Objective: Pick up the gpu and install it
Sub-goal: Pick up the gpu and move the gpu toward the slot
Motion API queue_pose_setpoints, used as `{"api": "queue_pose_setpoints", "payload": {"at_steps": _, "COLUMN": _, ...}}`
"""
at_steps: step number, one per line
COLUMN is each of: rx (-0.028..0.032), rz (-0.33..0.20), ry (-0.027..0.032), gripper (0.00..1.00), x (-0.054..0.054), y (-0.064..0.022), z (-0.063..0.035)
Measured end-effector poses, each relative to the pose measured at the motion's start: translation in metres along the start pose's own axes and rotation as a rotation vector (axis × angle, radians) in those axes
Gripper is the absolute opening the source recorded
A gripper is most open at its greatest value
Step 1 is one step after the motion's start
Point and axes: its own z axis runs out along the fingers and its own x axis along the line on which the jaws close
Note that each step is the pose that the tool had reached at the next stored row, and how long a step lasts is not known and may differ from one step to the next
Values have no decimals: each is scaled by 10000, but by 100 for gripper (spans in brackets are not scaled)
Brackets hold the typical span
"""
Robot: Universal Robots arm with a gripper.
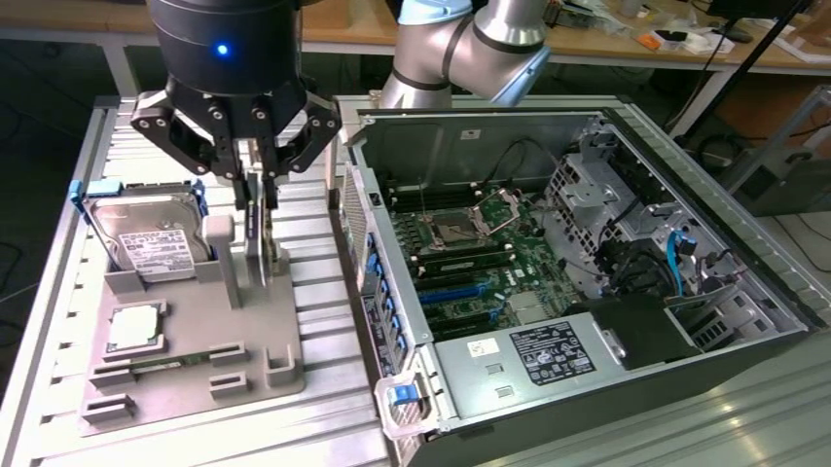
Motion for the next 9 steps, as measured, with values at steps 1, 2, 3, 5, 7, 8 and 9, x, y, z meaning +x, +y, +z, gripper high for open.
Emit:
{"api": "queue_pose_setpoints", "payload": {"at_steps": 1, "rx": 0, "rz": 0, "ry": 0, "gripper": 27, "x": 0, "y": 0, "z": -10}}
{"api": "queue_pose_setpoints", "payload": {"at_steps": 2, "rx": 0, "rz": 0, "ry": 0, "gripper": 27, "x": -1, "y": 1, "z": -21}}
{"api": "queue_pose_setpoints", "payload": {"at_steps": 3, "rx": 0, "rz": 0, "ry": 0, "gripper": 27, "x": -1, "y": 2, "z": -32}}
{"api": "queue_pose_setpoints", "payload": {"at_steps": 5, "rx": -1, "rz": 0, "ry": -1, "gripper": 27, "x": -1, "y": 2, "z": -38}}
{"api": "queue_pose_setpoints", "payload": {"at_steps": 7, "rx": 0, "rz": 0, "ry": 0, "gripper": 27, "x": -1, "y": 2, "z": -39}}
{"api": "queue_pose_setpoints", "payload": {"at_steps": 8, "rx": 0, "rz": 0, "ry": 0, "gripper": 27, "x": -1, "y": 2, "z": -38}}
{"api": "queue_pose_setpoints", "payload": {"at_steps": 9, "rx": 0, "rz": 0, "ry": 1, "gripper": 27, "x": -1, "y": 2, "z": -39}}
